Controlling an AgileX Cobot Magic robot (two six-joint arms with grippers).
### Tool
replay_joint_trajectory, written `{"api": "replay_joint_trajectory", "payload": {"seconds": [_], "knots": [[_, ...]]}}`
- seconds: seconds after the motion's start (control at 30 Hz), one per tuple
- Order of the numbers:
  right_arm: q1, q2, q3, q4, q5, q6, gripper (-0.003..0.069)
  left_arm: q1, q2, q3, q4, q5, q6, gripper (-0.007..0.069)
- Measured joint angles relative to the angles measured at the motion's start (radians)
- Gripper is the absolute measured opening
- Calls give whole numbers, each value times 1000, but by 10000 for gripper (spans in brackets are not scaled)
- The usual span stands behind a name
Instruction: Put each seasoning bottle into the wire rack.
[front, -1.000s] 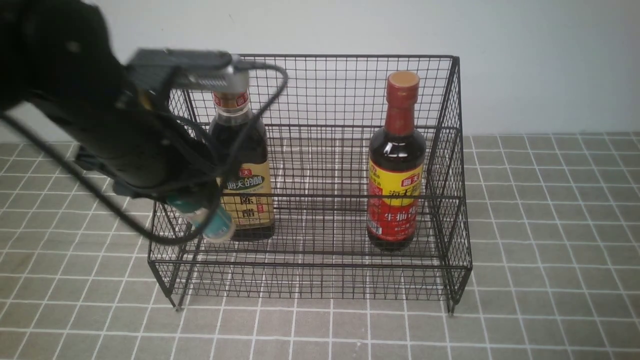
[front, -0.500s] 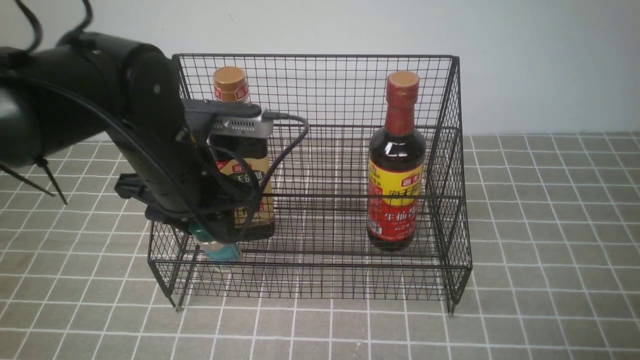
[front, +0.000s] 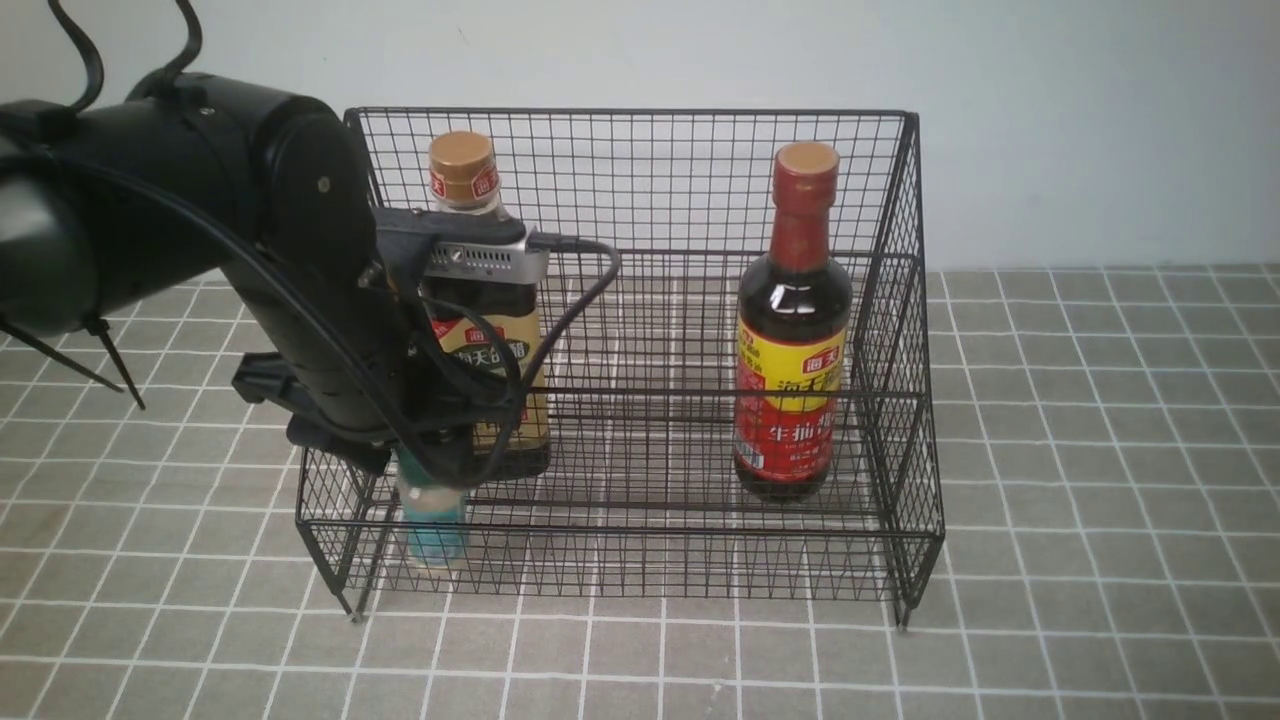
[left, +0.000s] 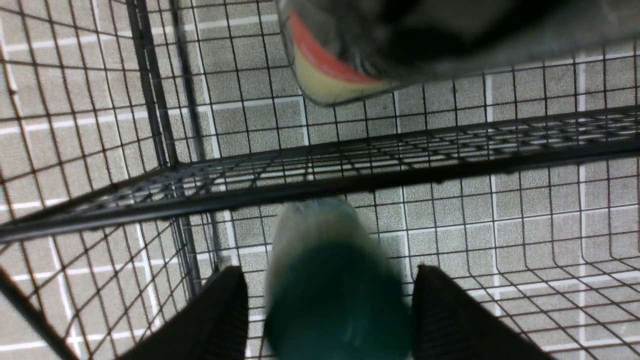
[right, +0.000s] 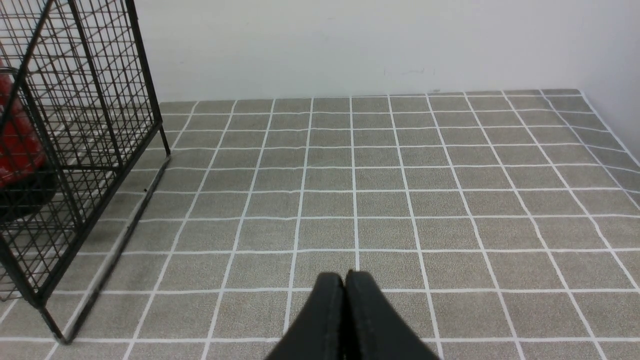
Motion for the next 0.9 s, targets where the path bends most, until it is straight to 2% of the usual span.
{"api": "replay_joint_trajectory", "payload": {"seconds": [0.27,0.37,0.47,0.7,0.9], "knots": [[0,0,0,0,0,0,-13,0,-4,-7,-2,38,-2,417],[0,0,0,0,0,0,-13,-1,-27,-33,5,79,-2,398],[0,0,0,0,0,0,-13,-1,-72,-76,18,104,-2,326],[0,0,0,0,0,0,-13,-1,-295,-107,41,104,-2,29],[0,0,0,0,0,0,-13,-1,-541,-17,46,-2,-2,-7]]}}
